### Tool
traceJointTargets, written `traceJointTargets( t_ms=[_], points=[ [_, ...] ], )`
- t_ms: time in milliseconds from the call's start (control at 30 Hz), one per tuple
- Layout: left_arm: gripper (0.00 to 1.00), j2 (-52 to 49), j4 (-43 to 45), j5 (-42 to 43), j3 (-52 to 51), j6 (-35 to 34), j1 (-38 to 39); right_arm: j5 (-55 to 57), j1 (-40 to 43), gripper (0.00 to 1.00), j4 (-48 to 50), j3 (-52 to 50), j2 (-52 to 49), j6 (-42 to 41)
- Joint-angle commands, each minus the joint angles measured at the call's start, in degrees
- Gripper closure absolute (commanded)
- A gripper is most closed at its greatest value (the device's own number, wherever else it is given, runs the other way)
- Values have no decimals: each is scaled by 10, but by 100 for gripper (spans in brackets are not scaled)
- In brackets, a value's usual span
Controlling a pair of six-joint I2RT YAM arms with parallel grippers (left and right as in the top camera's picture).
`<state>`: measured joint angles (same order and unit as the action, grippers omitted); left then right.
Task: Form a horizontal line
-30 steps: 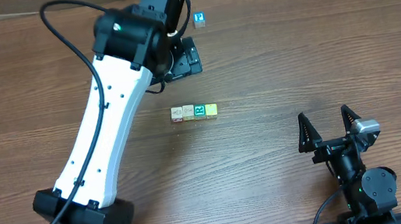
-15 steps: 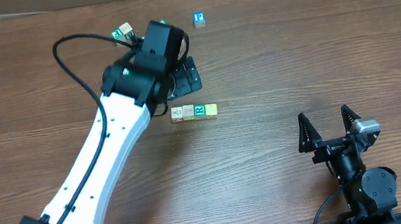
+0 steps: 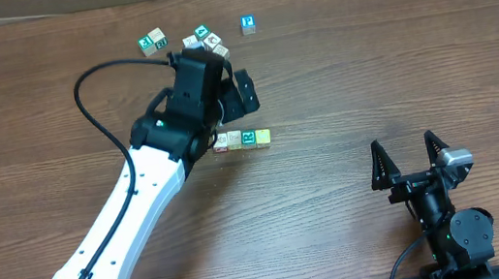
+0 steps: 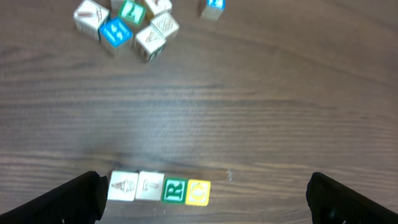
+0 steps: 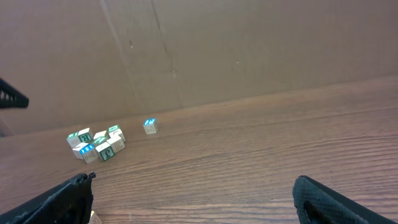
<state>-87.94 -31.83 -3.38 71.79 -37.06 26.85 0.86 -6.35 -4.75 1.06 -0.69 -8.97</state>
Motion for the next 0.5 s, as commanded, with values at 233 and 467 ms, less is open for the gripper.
traceJointTargets(
  t_ms=[233,467],
  points=[
    [1,84,143,2,-150,9,-3,5,4,0,1,-6,5,1],
    [1,161,241,4,-276,9,-28,5,4,0,1,-6,5,1]
  ],
)
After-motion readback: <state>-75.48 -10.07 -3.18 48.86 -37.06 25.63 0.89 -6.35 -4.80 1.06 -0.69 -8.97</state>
